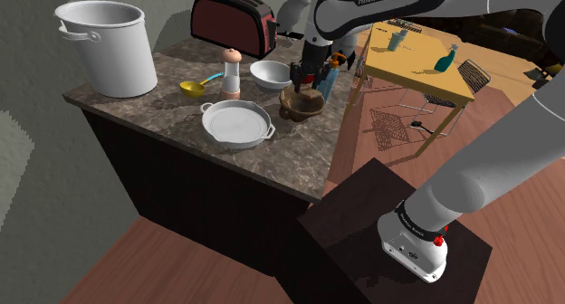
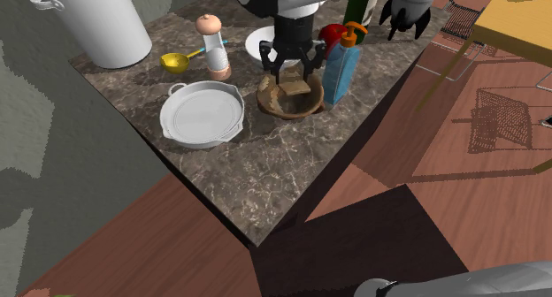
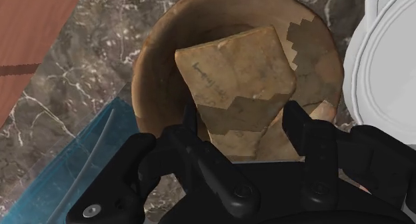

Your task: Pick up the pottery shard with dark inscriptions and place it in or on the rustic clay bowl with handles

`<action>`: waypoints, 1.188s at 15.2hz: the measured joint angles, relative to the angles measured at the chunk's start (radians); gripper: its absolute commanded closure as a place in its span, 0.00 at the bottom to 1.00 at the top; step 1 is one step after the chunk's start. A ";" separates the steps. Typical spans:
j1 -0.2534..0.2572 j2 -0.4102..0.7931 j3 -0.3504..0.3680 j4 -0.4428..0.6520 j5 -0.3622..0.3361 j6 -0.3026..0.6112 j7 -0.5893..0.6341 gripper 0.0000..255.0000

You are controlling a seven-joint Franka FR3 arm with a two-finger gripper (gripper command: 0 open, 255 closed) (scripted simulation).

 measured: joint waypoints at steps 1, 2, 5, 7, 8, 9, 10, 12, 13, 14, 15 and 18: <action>0.000 0.007 0.000 -0.007 -0.001 0.014 0.001 1.00; 0.000 0.011 0.000 -0.015 -0.002 0.025 0.001 1.00; 0.000 0.016 0.001 -0.028 -0.003 0.045 0.003 1.00; 0.000 0.017 0.001 -0.029 -0.003 0.047 0.003 1.00; 0.000 0.018 0.001 -0.029 -0.003 0.047 0.003 1.00; 0.000 0.018 0.001 -0.029 -0.003 0.047 0.003 1.00; 0.000 0.018 0.001 -0.029 -0.003 0.047 0.003 0.00; 0.000 0.018 0.001 -0.029 -0.003 0.047 0.003 0.00; 0.000 0.018 0.001 -0.029 -0.003 0.047 0.003 0.00; 0.000 0.018 0.001 -0.029 -0.003 0.047 0.003 0.00; 0.000 0.018 0.001 -0.029 -0.003 0.047 0.003 0.00; 0.001 -0.002 0.002 -0.013 0.001 0.012 0.003 0.00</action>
